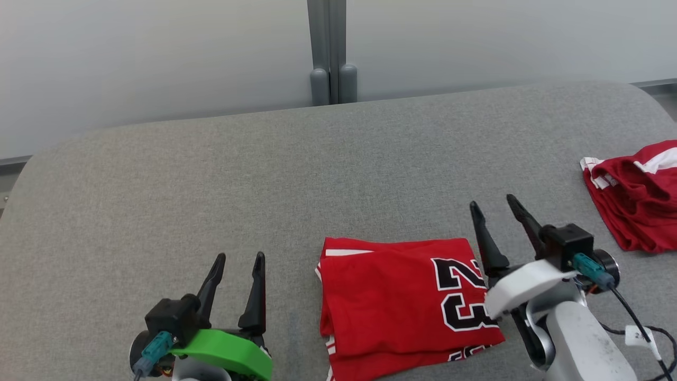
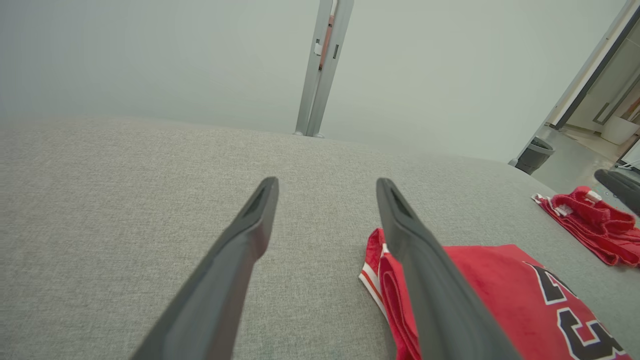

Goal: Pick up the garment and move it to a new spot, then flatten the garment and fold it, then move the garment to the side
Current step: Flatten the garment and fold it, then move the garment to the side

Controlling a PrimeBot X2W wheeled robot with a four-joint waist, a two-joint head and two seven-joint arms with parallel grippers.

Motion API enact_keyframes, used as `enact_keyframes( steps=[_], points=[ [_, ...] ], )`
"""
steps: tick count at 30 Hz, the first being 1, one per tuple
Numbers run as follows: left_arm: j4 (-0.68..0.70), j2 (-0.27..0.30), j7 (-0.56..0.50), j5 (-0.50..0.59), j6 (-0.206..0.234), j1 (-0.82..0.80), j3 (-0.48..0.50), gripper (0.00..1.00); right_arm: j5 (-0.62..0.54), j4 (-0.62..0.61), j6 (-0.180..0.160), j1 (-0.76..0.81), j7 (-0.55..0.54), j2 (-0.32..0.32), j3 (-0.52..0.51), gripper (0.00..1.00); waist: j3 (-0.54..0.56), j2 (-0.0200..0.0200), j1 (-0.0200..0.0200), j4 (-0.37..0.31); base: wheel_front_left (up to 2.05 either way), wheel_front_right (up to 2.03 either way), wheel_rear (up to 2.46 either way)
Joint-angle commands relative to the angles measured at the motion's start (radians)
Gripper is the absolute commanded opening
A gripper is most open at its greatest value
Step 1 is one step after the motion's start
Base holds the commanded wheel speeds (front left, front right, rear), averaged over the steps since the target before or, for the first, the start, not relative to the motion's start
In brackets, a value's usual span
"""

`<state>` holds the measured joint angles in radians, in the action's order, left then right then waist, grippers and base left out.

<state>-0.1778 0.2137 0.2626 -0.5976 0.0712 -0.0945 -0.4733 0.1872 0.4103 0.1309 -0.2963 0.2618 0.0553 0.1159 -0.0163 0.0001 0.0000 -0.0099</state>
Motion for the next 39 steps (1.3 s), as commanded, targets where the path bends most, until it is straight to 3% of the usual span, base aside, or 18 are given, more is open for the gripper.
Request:
enact_keyframes(
  steps=[1,7,18,39],
  points=[
    [-0.009,-0.008,0.002,0.024,-0.008,0.023,0.016,1.00,-0.020,-0.019,-0.001,0.041,0.004,0.000,-0.026,1.00,0.013,-0.0001,0.0000,-0.007,0.00,0.00,0.00],
    [-0.023,-0.054,0.002,0.072,-0.038,0.069,0.091,1.00,-0.102,-0.084,-0.001,0.131,0.004,-0.004,-0.095,1.00,0.031,-0.0001,0.0000,-0.013,0.00,0.00,0.00],
    [-0.038,-0.104,0.002,0.157,-0.086,0.157,0.205,1.00,-0.035,-0.129,-0.001,0.224,0.004,-0.003,-0.125,1.00,0.049,-0.0001,0.0000,-0.014,0.00,0.00,0.00],
    [-0.054,-0.141,0.002,0.222,-0.129,0.189,0.282,1.00,-0.019,-0.109,-0.001,0.232,0.004,-0.003,-0.119,1.00,0.064,-0.0001,0.0000,-0.003,0.00,0.00,0.00]
  ],
)
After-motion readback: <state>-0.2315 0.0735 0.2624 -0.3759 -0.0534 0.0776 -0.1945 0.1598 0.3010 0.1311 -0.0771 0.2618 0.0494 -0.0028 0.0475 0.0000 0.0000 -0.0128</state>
